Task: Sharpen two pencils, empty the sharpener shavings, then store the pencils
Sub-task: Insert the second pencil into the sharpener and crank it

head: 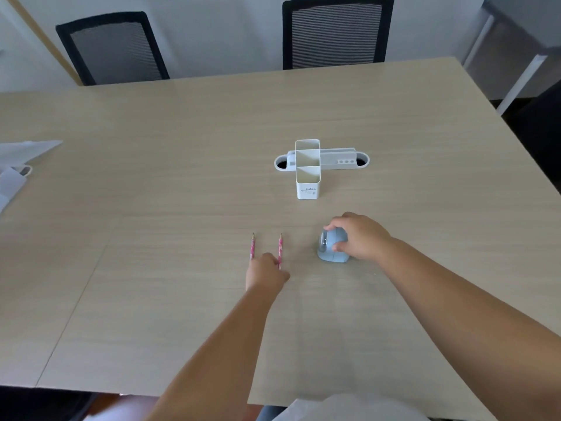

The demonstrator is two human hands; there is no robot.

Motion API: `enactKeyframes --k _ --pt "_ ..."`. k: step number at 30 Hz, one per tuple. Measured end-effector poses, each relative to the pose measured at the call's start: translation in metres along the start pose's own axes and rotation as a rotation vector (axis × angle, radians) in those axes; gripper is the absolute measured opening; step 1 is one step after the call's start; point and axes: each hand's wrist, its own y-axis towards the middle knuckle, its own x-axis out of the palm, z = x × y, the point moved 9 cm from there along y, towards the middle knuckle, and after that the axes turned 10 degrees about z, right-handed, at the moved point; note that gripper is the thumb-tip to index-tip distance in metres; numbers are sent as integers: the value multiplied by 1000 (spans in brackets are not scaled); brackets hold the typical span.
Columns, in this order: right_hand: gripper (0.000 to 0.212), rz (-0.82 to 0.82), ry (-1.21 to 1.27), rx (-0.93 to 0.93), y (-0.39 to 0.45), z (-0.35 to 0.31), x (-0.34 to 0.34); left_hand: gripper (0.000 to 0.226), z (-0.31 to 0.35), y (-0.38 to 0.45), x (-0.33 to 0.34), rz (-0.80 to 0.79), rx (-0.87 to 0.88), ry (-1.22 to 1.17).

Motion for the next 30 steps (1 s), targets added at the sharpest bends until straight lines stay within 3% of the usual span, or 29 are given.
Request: enactKeyframes --k 5,11,30 --pt "54 -35 -3 -16 -1 0 -3 24 18 2 -28 79 154 -143" --pt "56 -54 -52 -16 1 -1 0 24 16 14 -51 93 277 -120" --pt "56 -19 -40 -23 -2 -3 0 26 66 34 -9 -8 500 8"
